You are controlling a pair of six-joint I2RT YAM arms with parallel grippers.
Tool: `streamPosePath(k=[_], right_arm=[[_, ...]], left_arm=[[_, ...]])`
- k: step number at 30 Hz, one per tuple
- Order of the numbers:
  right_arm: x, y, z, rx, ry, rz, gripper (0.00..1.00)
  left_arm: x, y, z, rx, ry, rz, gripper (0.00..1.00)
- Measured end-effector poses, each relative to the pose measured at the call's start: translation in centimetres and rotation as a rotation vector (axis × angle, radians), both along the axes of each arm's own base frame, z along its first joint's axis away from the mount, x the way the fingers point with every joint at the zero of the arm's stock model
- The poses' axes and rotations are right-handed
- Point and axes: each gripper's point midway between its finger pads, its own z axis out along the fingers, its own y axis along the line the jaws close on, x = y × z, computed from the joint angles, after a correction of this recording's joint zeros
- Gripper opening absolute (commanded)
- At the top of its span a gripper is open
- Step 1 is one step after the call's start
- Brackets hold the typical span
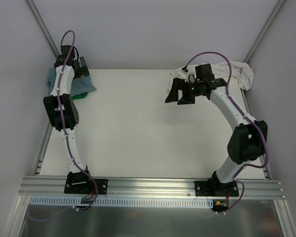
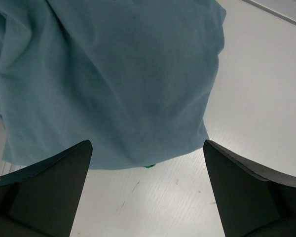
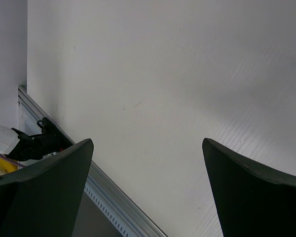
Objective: Fold and stack the t-shirts
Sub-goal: Put the neatly folded tshirt into the corner of the board with the left arm
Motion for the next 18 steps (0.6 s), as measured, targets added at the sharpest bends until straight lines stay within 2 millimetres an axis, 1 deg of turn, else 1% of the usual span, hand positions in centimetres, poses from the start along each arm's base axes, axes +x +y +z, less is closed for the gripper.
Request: streamPosePath(k=[10, 15, 18], right_arm=[[0.1, -0.4, 0.0, -0.001, 0.003, -0.011, 1.00], [0.0, -0.6, -0.1, -0.004, 0.009, -0.015, 0.99], [-0.2, -0.7, -0.2, -0.009, 0.019, -0.014, 0.99]], left_arm=[[-0.1, 1.4, -0.2, 0.043, 0.008, 0.038, 0.99], [-0.1, 2.7, -1.2, 0.044, 0.022, 0.057, 0.99], [0.1, 3.8, -2.2, 0.027, 0.028, 0.072, 0.99]])
